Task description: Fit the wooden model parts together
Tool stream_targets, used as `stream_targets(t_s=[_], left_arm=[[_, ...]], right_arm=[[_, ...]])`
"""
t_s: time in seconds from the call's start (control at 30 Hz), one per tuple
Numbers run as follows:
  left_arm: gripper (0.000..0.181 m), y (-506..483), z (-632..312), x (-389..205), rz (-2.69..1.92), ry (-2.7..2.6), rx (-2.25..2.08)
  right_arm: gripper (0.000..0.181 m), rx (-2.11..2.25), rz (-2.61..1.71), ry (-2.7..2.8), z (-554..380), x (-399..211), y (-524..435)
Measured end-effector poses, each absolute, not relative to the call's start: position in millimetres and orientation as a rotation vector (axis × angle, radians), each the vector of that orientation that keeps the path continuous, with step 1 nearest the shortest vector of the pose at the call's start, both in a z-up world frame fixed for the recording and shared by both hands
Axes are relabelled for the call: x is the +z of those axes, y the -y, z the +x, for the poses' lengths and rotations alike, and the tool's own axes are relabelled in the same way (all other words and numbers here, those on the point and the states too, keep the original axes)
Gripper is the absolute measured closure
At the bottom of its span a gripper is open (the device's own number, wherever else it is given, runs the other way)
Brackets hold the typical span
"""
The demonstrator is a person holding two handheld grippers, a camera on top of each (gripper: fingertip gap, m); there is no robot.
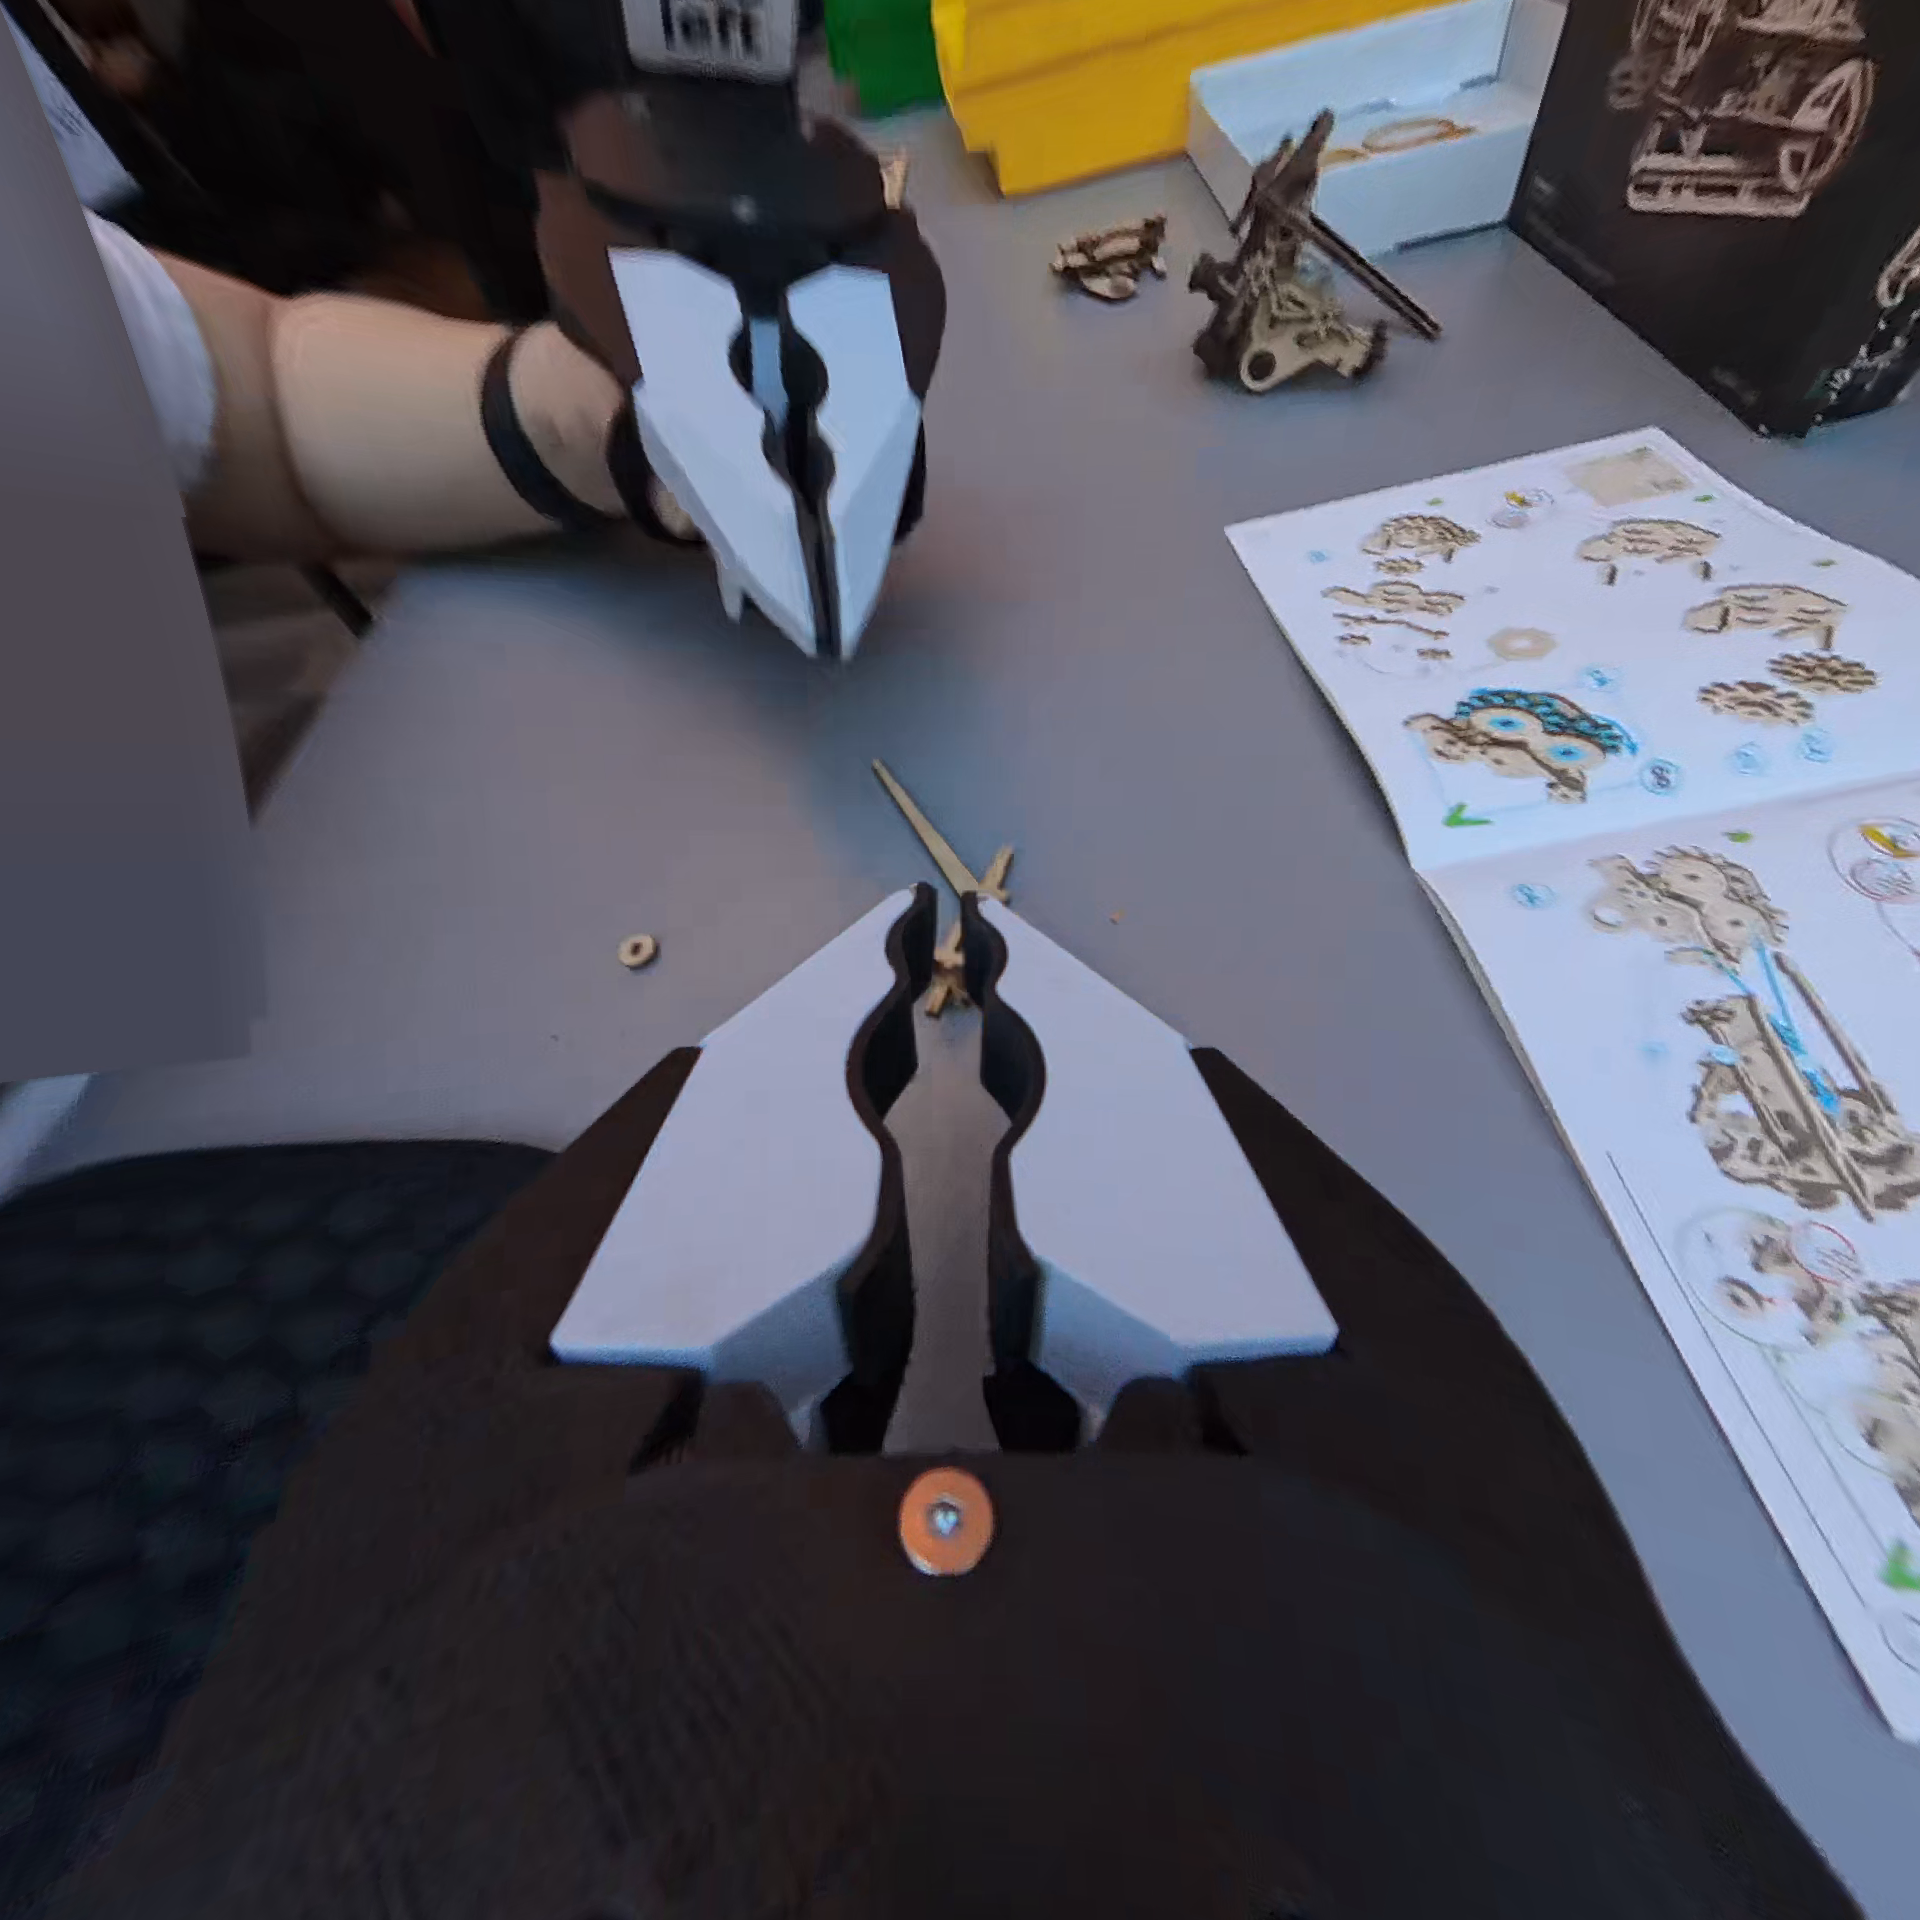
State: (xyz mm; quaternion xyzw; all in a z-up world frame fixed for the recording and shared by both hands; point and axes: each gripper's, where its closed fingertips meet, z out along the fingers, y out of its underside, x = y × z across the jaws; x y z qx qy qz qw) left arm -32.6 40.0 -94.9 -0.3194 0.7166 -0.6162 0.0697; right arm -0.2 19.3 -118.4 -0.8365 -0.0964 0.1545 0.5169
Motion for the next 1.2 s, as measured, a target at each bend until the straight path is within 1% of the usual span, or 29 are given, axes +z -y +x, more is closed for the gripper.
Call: stream_targets(t_s=[0.07, 0.17, 0.33, 0.37, 0.4, 0.5, 0.57, 0.7, 0.83, 0.97, 1.1, 1.2], left_arm=[[0.181, -50.6, -28.2, -88.3, -0.976, -2.105, -1.856], [0.181, -60.0, -24.1, -88.0, -0.994, -2.081, -1.826], [0.181, -58.9, -23.2, -100.7, -0.984, -2.132, -1.745], [0.181, -58.1, -23.2, -103.1, -0.974, -2.142, -1.726], [0.181, -56.8, -23.5, -105.3, -0.966, -2.153, -1.713], [0.181, -53.3, -25.2, -109.4, -0.935, -2.187, -1.681], [0.176, -53.2, -25.6, -107.1, -0.883, -2.172, -1.663], [0.164, -50.5, -25.7, -107.2, -0.862, -2.172, -1.644], [0.162, -38.0, -32.3, -101.5, -0.967, -2.193, -1.821], [0.165, -30.0, -34.9, -100.8, -1.031, -2.2, -1.903], [0.179, -24.7, -35.0, -93.9, -1.045, -2.145, -1.988], [0.18, -23.0, -33.8, -92.0, -1.079, -2.116, -2.032]], right_arm=[[0.166, 0.278, -2.103, 0.239, 1.9, -136.4, -16.2], [0.164, 0.179, -2.205, 0.264, -1.2, -156.4, -14.7], [0.165, 0.205, -2.243, 0.252, -9.7, -161.5, -17.5], [0.17, 0.208, -2.246, 0.232, -8.9, -161.8, -19.0], [0.181, 0.207, -2.248, 0.225, -8.3, -162.0, -20.0], [0.181, 0.163, -2.245, 0.287, -8.6, -162.0, -21.2], [0.181, 0.131, -2.196, 0.383, -13.7, -156.7, -20.9], [0.181, -0.07, -2.002, 0.588, -20.5, -130.1, -23.2], [0.181, -0.33, -1.857, 0.754, -26.2, -113.8, -24.3], [0.18, -0.486, -1.791, 0.79, -28.9, -103.4, -27.7], [0.18, -0.526, -1.752, 0.794, -33.1, -99.4, -29.2], [0.18, -0.584, -1.74, 0.769, -30.7, -95.1, -30.3]])
